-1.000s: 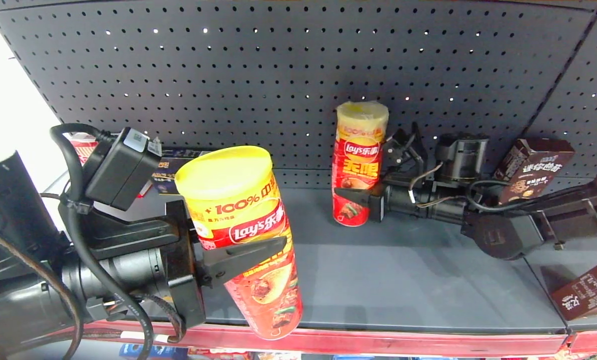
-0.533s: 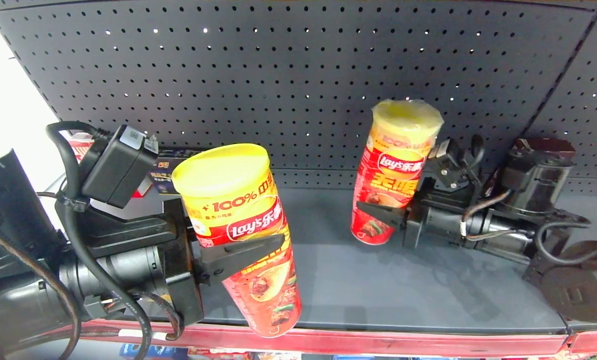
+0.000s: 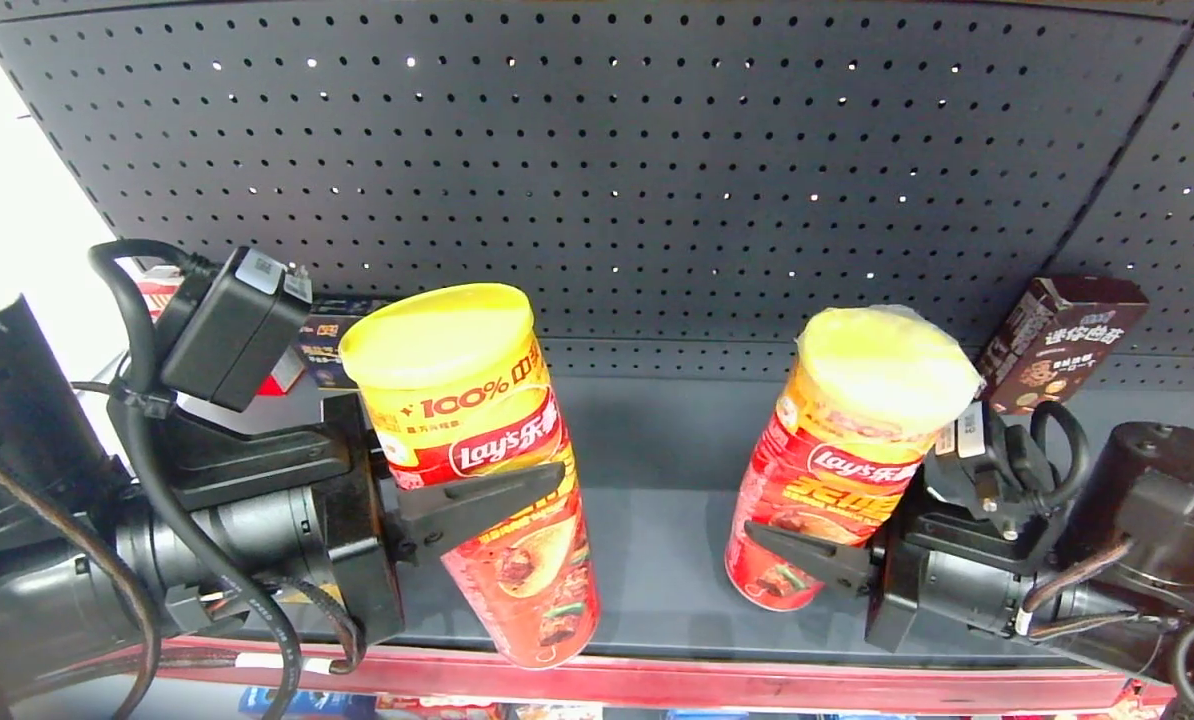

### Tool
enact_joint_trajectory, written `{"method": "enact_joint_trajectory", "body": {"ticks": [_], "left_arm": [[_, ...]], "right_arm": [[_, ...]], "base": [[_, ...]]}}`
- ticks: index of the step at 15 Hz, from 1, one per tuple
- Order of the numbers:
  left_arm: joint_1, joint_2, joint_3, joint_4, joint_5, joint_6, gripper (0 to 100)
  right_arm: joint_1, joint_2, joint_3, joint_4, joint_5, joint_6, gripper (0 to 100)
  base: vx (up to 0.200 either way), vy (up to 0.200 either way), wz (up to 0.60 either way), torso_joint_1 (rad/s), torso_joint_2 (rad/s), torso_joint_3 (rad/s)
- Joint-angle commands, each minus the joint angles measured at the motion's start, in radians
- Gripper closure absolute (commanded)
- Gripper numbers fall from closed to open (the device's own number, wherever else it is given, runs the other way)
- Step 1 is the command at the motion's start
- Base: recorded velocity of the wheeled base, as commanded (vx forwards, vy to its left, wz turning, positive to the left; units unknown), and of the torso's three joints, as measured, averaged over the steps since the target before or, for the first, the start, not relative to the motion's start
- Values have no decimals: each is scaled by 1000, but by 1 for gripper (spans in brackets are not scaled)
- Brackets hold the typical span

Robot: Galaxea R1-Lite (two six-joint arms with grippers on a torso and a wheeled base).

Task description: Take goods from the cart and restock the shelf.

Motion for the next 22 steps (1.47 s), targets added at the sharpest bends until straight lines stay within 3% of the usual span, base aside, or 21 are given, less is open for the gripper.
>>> {"method": "enact_joint_trajectory", "body": {"ticks": [1,16,17,22], "left_arm": [[0,1,-1,0,0,0,100],[1,1,3,0,0,0,100],[1,1,3,0,0,0,100],[1,1,4,-2,0,0,100]], "right_arm": [[17,95,18,-70,6,2,100],[36,167,23,-96,60,-6,100],[34,165,22,-96,61,-12,0],[16,136,28,-97,61,-30,0]], "base": [[0,0,0,0,0,0],[0,0,0,0,0,0],[0,0,0,0,0,0],[0,0,0,0,0,0]]}}
